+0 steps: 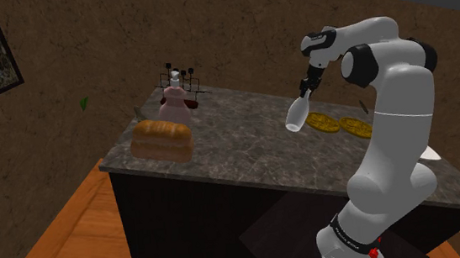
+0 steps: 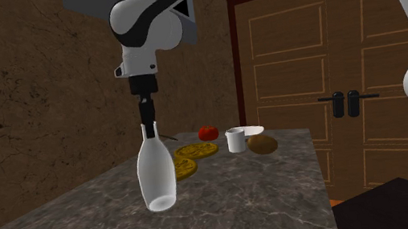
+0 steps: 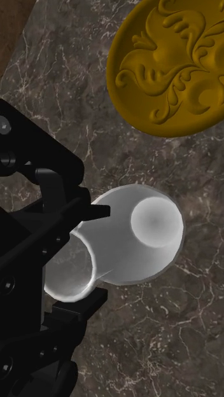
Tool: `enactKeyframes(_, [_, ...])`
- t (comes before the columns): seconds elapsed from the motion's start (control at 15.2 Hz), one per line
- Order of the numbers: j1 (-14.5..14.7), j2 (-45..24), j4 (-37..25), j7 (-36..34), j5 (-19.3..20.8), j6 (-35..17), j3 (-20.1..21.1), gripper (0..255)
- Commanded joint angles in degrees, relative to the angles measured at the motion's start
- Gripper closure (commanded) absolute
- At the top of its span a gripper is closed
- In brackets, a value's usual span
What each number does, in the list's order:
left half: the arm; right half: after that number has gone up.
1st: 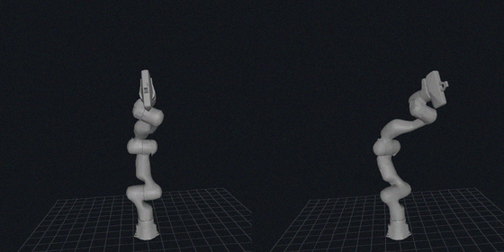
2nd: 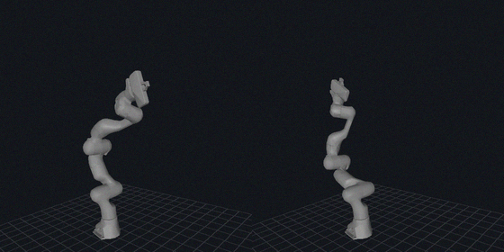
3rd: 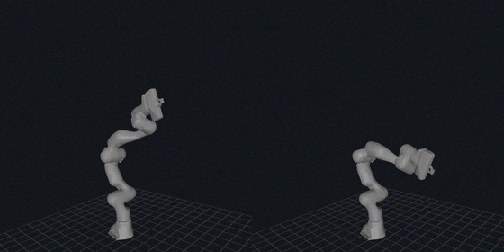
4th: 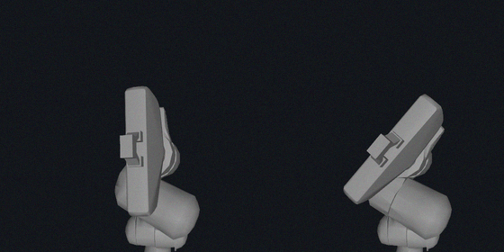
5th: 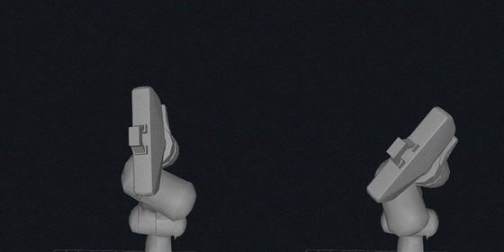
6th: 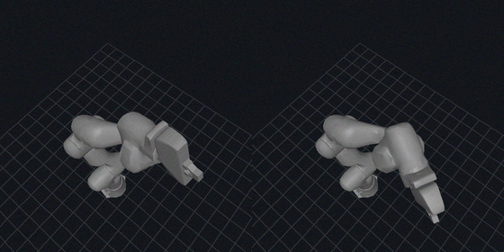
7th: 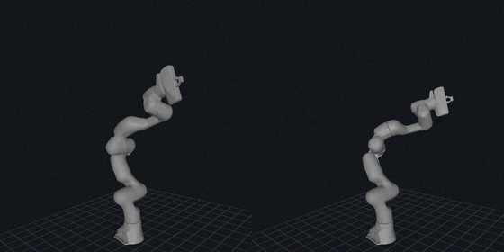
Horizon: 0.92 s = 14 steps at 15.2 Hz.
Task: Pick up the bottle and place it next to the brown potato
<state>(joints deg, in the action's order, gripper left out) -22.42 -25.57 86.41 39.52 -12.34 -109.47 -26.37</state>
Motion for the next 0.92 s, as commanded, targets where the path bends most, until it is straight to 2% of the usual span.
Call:
enactKeyframes(0.0, [-0.01,-0.02,0.02,0.00,0.00,0.00,0.00,255])
enactKeyframes(0.86, [-0.73,0.90,-8.78,-0.80,0.72,9.52,-0.47,255])
